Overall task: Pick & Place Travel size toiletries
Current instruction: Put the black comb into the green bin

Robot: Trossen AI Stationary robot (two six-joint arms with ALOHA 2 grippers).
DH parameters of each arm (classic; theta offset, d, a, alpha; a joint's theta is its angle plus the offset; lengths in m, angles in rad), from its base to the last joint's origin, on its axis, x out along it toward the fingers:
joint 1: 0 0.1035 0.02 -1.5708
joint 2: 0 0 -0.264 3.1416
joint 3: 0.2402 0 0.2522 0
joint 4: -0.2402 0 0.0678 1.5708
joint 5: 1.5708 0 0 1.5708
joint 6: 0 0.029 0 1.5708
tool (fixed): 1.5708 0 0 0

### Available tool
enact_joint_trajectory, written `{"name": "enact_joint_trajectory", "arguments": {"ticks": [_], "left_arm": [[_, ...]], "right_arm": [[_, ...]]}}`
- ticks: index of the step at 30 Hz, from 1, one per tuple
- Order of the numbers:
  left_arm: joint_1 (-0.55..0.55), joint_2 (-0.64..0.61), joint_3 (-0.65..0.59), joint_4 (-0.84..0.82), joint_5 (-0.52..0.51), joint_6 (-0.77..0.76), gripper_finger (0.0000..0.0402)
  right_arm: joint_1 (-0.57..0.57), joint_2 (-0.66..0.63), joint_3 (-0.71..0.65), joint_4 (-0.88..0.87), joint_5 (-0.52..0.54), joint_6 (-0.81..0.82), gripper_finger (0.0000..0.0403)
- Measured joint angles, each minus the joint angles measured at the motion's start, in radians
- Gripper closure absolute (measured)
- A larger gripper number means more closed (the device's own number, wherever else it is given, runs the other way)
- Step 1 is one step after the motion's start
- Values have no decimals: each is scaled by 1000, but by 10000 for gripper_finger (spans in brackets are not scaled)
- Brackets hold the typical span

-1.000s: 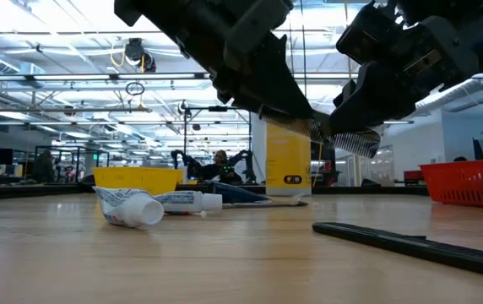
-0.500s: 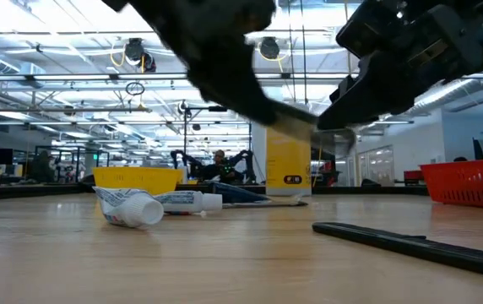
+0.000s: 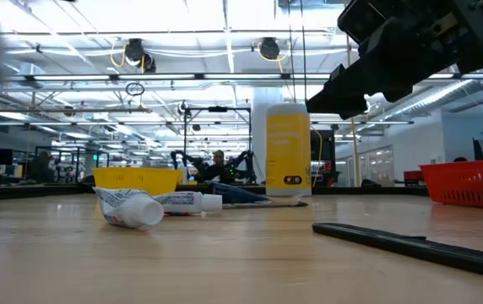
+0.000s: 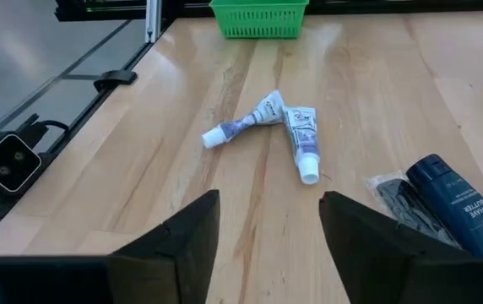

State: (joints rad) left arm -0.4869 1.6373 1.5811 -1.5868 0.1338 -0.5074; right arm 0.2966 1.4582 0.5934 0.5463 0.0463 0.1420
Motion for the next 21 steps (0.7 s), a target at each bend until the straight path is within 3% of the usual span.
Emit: {"name": "enact_joint_trajectory", "arguments": {"ticks": [3, 10, 21], "left_arm": [[-66, -17, -3, 58, 112, 76, 399], [-180, 0, -93, 33, 299, -103, 399], [-279, -2, -308, 14, 342, -77, 399]], "right_arm": [[8, 0, 0, 1, 1, 1, 202], [50, 1, 0, 13, 0, 0, 208], [61, 1, -1, 23, 2, -16, 204]]}}
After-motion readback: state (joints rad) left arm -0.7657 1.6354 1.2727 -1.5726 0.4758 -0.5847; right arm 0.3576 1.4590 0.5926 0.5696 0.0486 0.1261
